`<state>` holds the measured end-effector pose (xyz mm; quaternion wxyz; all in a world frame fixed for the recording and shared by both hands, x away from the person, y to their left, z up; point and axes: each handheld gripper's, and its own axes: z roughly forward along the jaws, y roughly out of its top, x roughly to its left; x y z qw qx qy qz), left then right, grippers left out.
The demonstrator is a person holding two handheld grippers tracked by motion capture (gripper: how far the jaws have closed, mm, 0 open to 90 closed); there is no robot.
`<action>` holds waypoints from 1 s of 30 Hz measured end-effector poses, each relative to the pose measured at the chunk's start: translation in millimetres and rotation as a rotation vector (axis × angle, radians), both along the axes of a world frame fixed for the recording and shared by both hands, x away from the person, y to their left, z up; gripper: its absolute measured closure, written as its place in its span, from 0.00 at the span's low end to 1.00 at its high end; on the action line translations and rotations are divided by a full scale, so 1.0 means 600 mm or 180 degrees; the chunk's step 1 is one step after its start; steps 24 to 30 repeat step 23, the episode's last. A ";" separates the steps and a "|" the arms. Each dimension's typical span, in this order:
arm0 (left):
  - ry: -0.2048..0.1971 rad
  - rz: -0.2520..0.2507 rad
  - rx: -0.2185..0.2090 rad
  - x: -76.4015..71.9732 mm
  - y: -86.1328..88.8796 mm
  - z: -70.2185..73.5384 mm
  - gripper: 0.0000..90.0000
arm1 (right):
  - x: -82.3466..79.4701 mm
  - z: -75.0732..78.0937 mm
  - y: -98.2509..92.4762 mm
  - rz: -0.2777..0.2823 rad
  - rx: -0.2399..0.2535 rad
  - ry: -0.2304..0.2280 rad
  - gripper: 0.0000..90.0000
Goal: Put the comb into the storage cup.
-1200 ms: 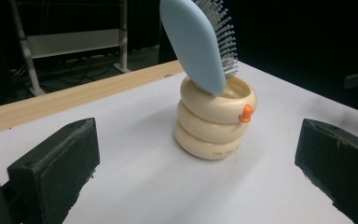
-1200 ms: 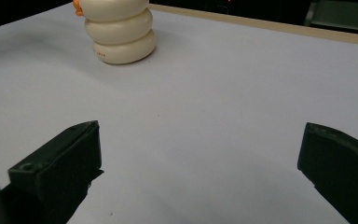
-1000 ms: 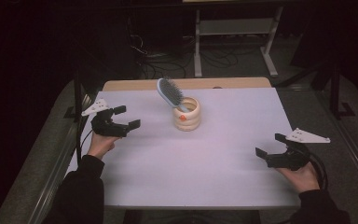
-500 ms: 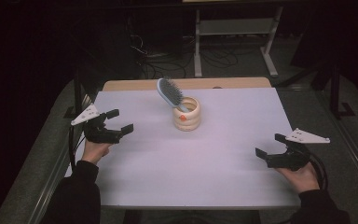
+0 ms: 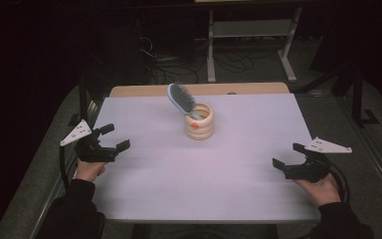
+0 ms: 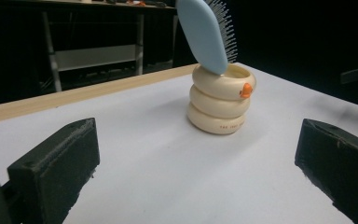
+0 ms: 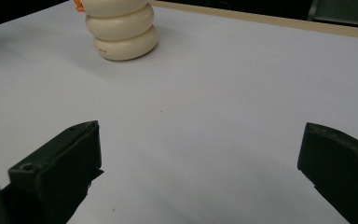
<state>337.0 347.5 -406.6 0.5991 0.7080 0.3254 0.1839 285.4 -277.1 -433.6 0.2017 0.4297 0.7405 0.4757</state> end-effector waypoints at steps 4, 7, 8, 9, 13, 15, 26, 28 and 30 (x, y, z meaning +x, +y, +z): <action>0.0004 0.0061 0.0014 -0.010 0.016 -0.006 0.00 | -0.001 0.000 0.000 -0.0002 0.0001 -0.0002 0.00; 0.0013 0.0111 0.0021 -0.018 0.029 -0.013 0.00 | -0.001 0.000 0.000 0.0001 0.0001 -0.0001 0.00; 0.0015 0.0129 0.0007 -0.021 0.032 -0.015 0.00 | -0.001 0.000 0.000 0.0001 0.0001 -0.0001 0.00; 0.0019 0.0143 0.0016 -0.024 0.035 -0.017 0.00 | -0.001 0.000 0.000 0.0002 0.0001 -0.0003 0.00; 0.0069 0.0197 0.0039 -0.036 0.045 -0.032 0.00 | -0.001 0.000 0.000 0.0006 0.0013 -0.0006 0.00; 0.0073 0.0212 0.0065 -0.040 0.049 -0.036 0.00 | -0.001 0.001 0.001 0.0016 0.0021 -0.0011 0.00; 0.0052 0.0286 0.0071 -0.052 0.054 -0.041 0.00 | 0.001 0.001 0.001 0.0027 0.0044 -0.0010 0.00; 0.0052 0.0286 0.0071 -0.052 0.054 -0.041 0.00 | 0.001 0.001 0.001 0.0027 0.0044 -0.0010 0.00; 0.0052 0.0286 0.0071 -0.052 0.054 -0.041 0.00 | 0.001 0.001 0.001 0.0027 0.0044 -0.0010 0.00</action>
